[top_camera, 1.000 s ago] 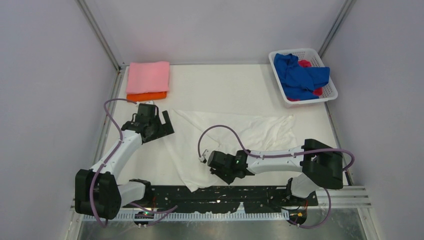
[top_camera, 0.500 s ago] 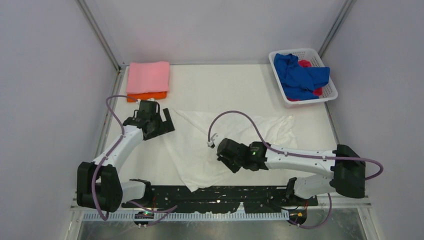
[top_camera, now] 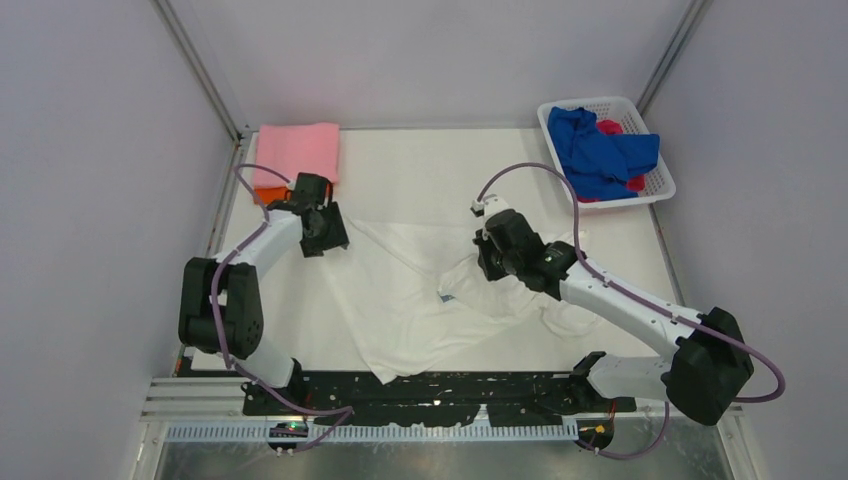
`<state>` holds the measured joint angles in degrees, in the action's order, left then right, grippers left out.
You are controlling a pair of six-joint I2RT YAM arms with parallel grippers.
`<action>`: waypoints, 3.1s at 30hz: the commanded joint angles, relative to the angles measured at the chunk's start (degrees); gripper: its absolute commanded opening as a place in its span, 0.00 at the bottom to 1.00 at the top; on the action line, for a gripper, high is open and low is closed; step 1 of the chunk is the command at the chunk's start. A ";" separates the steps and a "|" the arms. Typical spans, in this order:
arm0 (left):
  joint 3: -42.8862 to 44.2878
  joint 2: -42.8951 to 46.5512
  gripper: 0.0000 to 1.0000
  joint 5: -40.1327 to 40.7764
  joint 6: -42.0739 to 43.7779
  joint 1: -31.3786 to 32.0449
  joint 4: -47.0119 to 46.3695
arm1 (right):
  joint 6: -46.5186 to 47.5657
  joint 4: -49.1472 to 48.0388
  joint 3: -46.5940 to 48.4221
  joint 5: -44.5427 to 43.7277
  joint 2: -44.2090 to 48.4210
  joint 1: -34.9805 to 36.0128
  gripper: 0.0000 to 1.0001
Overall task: Fold and stack the t-shirts
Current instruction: Flatten out the tshirt
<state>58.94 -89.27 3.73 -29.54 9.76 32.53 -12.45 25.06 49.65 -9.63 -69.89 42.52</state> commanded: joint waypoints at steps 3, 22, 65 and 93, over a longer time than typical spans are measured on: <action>6.05 -5.37 0.55 1.37 0.58 0.26 2.29 | 0.55 -4.08 2.46 2.86 -0.99 -4.05 0.05; 15.73 -15.71 0.45 3.37 -1.69 0.70 9.15 | 1.62 -5.48 0.34 4.98 0.09 -9.18 0.05; 31.85 -27.23 0.42 -1.70 -5.65 6.28 21.59 | 3.11 0.45 4.20 -3.61 6.97 -40.92 0.05; 21.10 -20.85 0.47 0.22 0.28 13.41 17.75 | 2.35 1.01 4.08 -4.29 4.36 -41.73 0.05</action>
<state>77.80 -110.26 0.51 -32.27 21.69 49.12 -9.41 27.44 52.38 -12.40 -66.04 0.95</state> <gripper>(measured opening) 0.470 0.073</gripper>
